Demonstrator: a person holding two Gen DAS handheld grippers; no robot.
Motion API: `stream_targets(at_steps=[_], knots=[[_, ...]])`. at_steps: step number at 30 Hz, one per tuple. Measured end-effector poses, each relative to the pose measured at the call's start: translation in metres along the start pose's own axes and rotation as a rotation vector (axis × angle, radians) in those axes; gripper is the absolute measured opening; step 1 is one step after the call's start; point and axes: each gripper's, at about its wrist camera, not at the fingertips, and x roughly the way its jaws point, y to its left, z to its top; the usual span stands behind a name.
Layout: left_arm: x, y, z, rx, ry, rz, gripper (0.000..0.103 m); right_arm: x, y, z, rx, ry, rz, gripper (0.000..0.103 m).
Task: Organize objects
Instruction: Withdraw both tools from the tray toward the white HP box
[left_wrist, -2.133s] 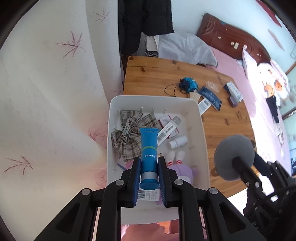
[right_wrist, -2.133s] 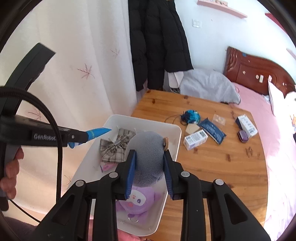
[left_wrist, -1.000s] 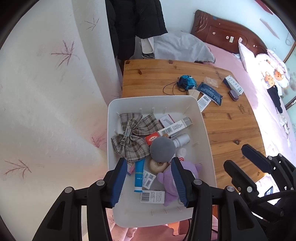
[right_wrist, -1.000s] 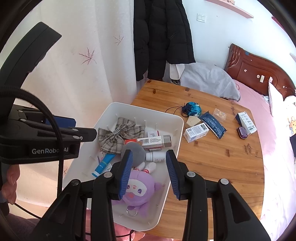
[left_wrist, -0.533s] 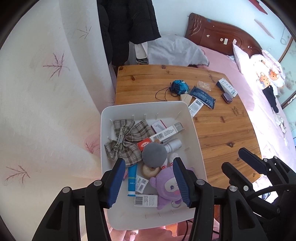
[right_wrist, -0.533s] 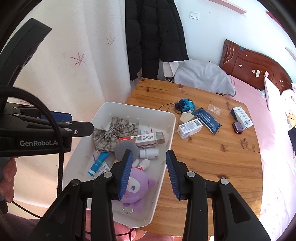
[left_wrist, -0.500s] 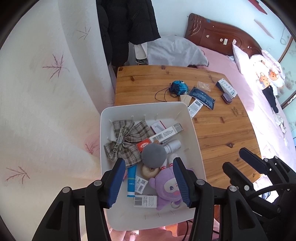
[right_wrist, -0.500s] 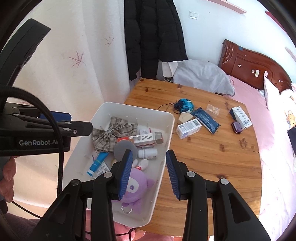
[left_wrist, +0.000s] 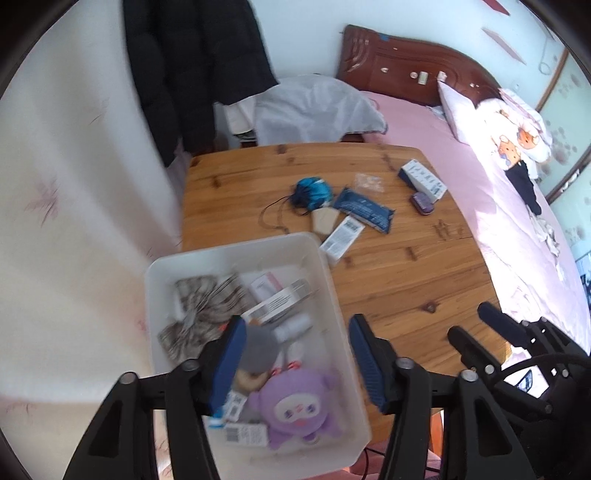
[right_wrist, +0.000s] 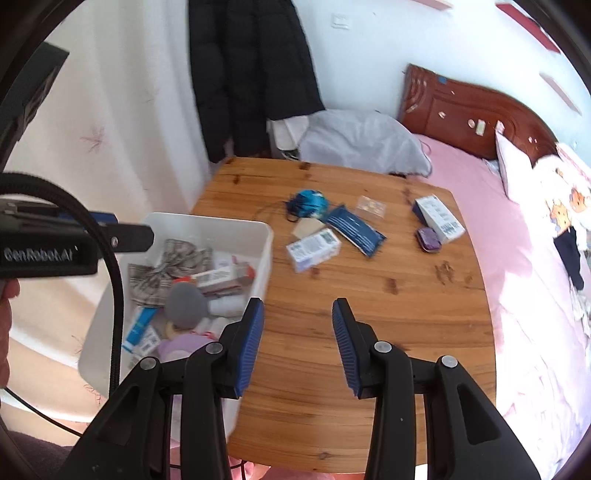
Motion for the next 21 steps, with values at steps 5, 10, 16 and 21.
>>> stream_targets(at_steps=[5,10,16,21], knots=[[0.014,-0.046,0.039,0.058,-0.002,-0.013,0.066,0.008,-0.042,0.002,0.044,-0.004,-0.024,0.063],[0.03,-0.096,0.089,0.124,-0.013,-0.018,0.071,0.023,-0.085,0.007,0.069,-0.023,-0.047,0.065],[0.062,-0.164,0.148,0.195,0.002,-0.07,0.079,0.058,-0.138,0.015,0.109,-0.003,-0.063,0.065],[0.095,-0.206,0.19,0.215,0.044,-0.111,0.079,0.085,-0.185,0.023,0.159,-0.016,-0.08,0.065]])
